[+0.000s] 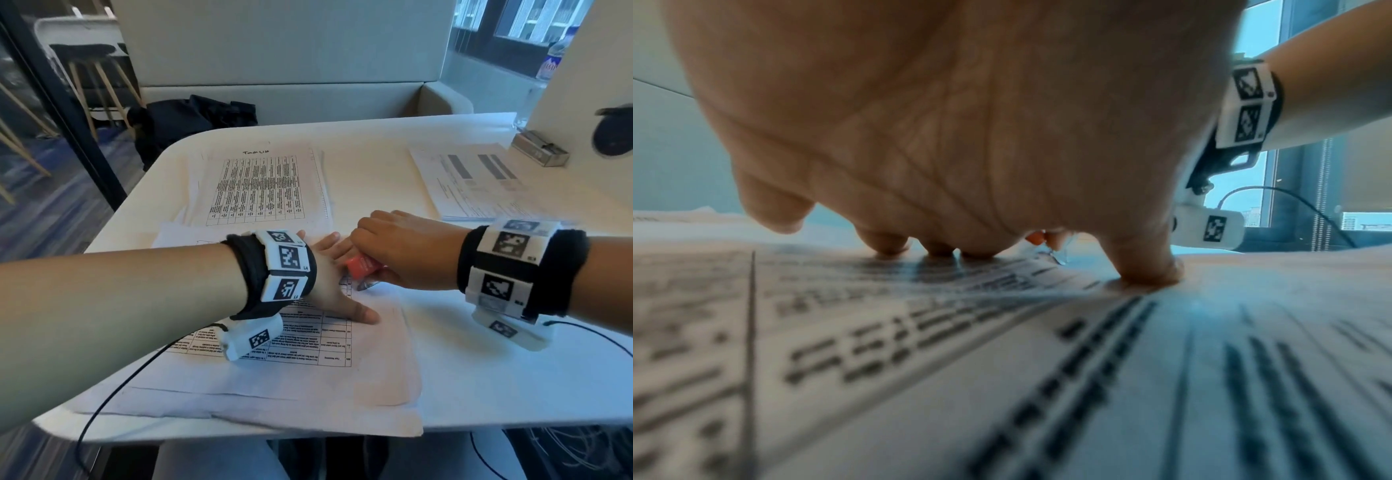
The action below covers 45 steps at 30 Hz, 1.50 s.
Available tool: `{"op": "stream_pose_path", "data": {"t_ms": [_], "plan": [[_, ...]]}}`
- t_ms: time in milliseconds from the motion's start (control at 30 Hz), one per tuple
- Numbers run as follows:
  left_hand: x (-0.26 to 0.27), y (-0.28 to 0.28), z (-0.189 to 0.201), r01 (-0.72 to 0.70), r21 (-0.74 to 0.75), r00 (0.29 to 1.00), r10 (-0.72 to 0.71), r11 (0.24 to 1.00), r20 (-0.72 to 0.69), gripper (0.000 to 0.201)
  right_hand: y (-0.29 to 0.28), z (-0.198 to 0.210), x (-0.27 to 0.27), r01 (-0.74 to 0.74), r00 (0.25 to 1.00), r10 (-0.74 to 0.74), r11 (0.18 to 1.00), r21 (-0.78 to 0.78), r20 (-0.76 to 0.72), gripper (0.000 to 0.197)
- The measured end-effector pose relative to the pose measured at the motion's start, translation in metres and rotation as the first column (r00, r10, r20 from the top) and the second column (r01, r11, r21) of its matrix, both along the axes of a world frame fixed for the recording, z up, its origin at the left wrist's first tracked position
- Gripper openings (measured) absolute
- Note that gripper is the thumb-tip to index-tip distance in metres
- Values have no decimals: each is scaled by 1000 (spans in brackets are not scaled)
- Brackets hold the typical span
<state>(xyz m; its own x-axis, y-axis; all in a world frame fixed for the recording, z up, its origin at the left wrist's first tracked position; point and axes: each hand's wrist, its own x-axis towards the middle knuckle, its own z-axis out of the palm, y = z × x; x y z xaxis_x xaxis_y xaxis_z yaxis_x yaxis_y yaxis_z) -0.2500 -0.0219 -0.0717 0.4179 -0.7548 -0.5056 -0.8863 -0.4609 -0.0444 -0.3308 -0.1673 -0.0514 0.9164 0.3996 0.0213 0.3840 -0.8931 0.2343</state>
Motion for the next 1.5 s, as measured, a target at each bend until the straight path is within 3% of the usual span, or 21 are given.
{"op": "stream_pose_path", "data": {"t_ms": [133, 200, 267, 367, 467, 567, 833, 1000, 1167, 1300, 1500], "plan": [[0, 1, 1, -10, -10, 1000, 10, 1000, -7, 108, -1, -1, -1, -242, 950, 273, 950, -195, 151, 21], [1, 1, 1, -12, -19, 1000, 11, 1000, -25, 109, 1, 0, -2, -347, 914, 373, 922, -171, 161, 13], [2, 1, 0, -16, -16, 999, 16, 1000, -28, 109, 2, 2, -2, -337, 935, 346, 936, -103, 84, 10], [2, 1, -1, 2, 8, 1000, -2, 1000, -12, 101, 8, 4, -4, -38, 988, 40, 999, 11, -149, 30], [3, 1, -2, 11, -27, 1000, -11, 1000, -22, 100, 12, 2, 0, 282, 917, -224, 950, 138, -330, 30], [4, 1, -3, -5, -37, 1000, 4, 999, -25, 103, 15, 4, 8, 492, 813, -351, 841, 226, -464, 34], [5, 0, -2, -17, 7, 1000, 17, 1000, -21, 109, 18, 19, 17, 683, 644, -497, 716, 145, -581, 39], [5, 0, -1, -21, 24, 999, 22, 999, -25, 114, 17, 25, 22, 756, 543, -461, 632, 171, -702, 41], [3, 1, 1, -35, -19, 996, 33, 999, -80, 117, 17, 27, 14, 704, 603, -454, 690, 169, -656, 38], [6, 3, 11, -34, -12, 987, 32, 999, -157, 131, 16, 23, 8, 644, 671, -472, 754, 133, -571, 41], [6, 0, 12, -47, 9, 991, 48, 999, -126, 141, 13, 17, 3, 566, 759, -474, 820, 91, -447, 49]]}}
